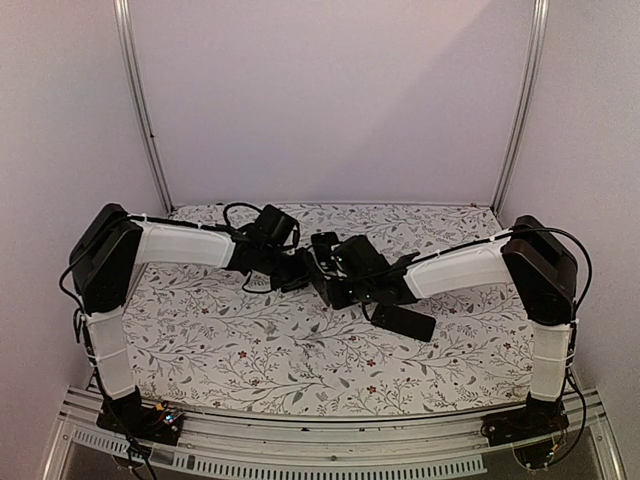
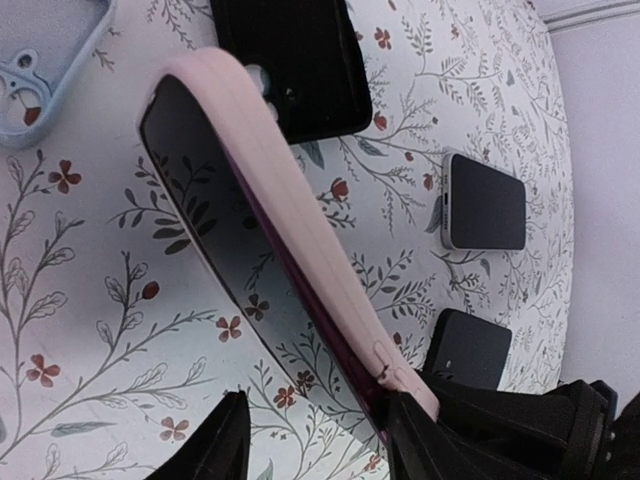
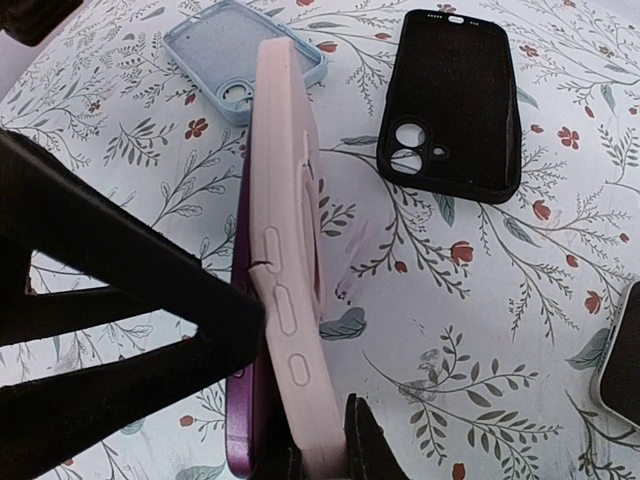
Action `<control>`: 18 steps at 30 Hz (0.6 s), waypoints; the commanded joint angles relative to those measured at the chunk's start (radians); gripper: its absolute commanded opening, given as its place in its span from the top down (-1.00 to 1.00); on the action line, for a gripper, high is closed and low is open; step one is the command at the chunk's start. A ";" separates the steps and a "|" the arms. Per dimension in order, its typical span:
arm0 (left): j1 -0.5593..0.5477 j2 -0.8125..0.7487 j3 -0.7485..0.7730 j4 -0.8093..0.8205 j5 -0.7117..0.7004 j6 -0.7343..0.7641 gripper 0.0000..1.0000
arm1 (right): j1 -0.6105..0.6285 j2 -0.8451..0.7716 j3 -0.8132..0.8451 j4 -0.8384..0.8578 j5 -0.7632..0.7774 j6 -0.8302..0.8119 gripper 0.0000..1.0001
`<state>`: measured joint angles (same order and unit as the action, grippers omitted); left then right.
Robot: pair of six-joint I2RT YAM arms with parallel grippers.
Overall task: Take the phone out of the phone case
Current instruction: Remove the phone case from the phone.
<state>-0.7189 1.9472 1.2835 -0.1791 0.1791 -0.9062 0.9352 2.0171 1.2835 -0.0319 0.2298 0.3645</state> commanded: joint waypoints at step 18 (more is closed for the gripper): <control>-0.040 0.088 0.003 -0.102 0.103 -0.079 0.03 | 0.036 0.021 0.163 0.033 0.134 -0.054 1.00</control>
<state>-0.7319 1.9713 1.2938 -0.1768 0.2398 -0.9382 0.9459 2.0319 1.3540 -0.1387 0.2829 0.3397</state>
